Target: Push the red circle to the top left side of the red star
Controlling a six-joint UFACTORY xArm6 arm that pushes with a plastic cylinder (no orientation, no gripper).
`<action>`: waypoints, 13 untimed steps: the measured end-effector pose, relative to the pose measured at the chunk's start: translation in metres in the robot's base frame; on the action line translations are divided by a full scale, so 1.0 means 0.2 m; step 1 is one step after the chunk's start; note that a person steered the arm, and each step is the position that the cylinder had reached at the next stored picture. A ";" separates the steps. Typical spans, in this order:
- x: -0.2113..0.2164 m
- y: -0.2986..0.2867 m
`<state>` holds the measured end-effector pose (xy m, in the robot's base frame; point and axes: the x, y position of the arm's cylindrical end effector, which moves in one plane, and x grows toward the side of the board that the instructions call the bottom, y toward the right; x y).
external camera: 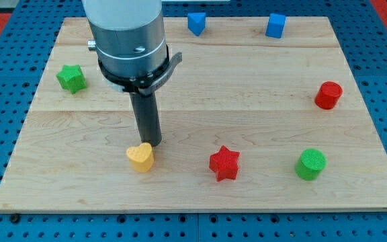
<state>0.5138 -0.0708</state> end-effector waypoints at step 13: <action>-0.49 1.26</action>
<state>0.4165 0.1818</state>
